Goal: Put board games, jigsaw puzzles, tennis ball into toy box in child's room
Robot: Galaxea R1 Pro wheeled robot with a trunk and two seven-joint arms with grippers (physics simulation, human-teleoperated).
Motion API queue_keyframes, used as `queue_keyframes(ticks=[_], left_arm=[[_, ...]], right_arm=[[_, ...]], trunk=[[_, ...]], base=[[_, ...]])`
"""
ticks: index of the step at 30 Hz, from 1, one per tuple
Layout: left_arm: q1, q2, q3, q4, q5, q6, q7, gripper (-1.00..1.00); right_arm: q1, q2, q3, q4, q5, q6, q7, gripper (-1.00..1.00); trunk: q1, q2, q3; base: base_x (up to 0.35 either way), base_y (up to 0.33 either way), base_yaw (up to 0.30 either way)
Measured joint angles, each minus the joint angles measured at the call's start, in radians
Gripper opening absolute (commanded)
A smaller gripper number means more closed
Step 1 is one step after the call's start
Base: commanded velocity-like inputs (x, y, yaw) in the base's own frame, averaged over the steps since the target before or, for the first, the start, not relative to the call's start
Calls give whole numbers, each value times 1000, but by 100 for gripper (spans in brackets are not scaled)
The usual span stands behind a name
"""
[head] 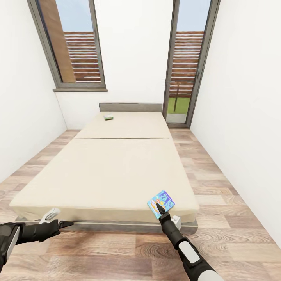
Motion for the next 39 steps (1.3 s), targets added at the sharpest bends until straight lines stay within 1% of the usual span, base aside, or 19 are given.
queue_keyframes(ticks=[39], left_arm=[[1,0,0,0,2,1,-2,100]], right_arm=[[0,0,0,0,0,0,6,100]], trunk=[[0,0,0]], base=[[0,0,0]])
